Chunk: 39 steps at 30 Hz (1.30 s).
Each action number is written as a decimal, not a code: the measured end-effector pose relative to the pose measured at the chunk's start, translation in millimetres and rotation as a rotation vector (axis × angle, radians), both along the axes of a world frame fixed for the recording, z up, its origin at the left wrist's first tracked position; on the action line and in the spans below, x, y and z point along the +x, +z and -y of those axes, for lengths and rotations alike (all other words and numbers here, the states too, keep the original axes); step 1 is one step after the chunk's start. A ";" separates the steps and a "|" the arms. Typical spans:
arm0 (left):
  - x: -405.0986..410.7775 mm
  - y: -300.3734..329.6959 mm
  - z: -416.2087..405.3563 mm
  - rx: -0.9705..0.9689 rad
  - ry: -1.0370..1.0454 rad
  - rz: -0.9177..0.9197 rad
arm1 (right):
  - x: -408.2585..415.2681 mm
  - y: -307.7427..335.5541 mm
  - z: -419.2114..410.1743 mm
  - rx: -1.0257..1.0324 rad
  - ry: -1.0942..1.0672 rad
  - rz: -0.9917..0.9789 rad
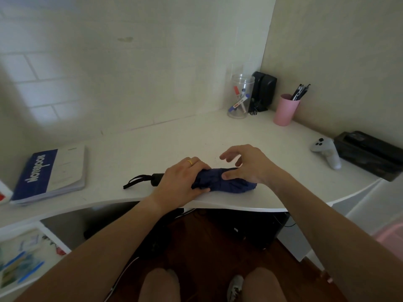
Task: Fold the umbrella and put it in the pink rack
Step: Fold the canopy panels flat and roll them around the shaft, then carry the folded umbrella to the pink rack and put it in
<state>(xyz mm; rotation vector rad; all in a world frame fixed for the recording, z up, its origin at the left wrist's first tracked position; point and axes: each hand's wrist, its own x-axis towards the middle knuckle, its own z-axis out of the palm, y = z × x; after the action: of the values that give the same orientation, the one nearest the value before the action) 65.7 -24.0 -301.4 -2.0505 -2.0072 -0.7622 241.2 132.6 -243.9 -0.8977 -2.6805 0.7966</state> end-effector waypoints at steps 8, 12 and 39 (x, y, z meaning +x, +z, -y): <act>5.5 15.0 -11.1 -0.185 0.010 0.008 | 13.6 -21.4 -5.3 -0.212 0.211 -0.064; 0.9 6.2 -16.4 -0.238 -0.065 -0.092 | 12.4 -33.1 1.9 -0.057 0.182 -0.115; 58.7 119.3 -12.5 0.213 -0.159 1.934 | 20.0 20.5 107.3 -0.353 0.040 -0.570</act>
<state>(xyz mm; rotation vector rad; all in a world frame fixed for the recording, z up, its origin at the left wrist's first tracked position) 124.3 -11.5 -182.1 -0.9832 -1.7453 -3.5733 261.2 25.2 -223.4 -0.5643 -2.0994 1.3297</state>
